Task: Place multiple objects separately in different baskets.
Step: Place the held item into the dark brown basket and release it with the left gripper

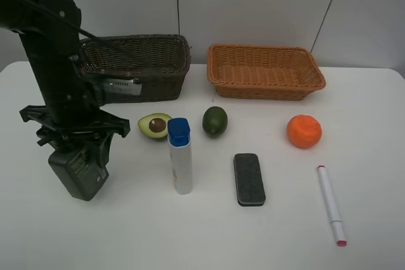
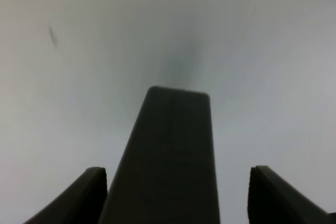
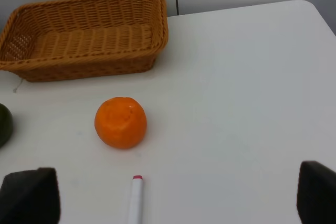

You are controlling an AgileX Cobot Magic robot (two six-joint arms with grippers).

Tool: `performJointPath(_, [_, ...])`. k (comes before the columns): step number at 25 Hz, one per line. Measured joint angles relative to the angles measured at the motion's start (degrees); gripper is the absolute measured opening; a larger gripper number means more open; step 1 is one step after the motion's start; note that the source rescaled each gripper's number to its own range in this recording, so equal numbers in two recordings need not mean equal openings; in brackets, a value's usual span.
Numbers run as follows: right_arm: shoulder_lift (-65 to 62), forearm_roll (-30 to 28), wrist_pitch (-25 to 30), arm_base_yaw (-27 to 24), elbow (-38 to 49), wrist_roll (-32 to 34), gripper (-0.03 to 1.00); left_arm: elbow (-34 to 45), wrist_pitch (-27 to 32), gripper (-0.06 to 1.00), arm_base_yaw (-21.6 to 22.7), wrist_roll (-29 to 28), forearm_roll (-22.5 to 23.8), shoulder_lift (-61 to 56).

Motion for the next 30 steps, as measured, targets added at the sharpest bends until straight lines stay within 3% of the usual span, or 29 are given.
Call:
performJointPath(6, [0.0,0.0,0.0,0.0,0.0,0.0,0.99,-15.6,6.5,0.46,3.7,1.4,-0.5,-4.9])
performJointPath(11, [0.0,0.0,0.0,0.0,0.0,0.0,0.99,-33.6,7.2,0.46,12.4,4.5,-0.3,4.1])
performJointPath(15, [0.0,0.0,0.0,0.0,0.0,0.0,0.99,-47.9,6.4,0.46,16.7,6.3,0.3,14.4])
performJointPath(19, [0.0,0.0,0.0,0.0,0.0,0.0,0.99,-57.4,4.2,0.46,17.9,6.8,0.4,23.4])
performJointPath(24, [0.0,0.0,0.0,0.0,0.0,0.0,0.99,-61.5,1.7,0.46,17.9,6.8,0.3,31.4])
performJointPath(25, [0.0,0.0,0.0,0.0,0.0,0.0,0.99,-61.6,1.3,0.49,17.9,6.8,0.3,32.3])
performJointPath(28, [0.0,0.0,0.0,0.0,0.0,0.0,0.99,-62.0,0.8,0.77,17.9,5.7,0.3,33.0])
performJointPath(30, [0.0,0.0,0.0,0.0,0.0,0.0,0.99,-62.6,0.6,0.84,17.9,4.9,0.3,33.0])
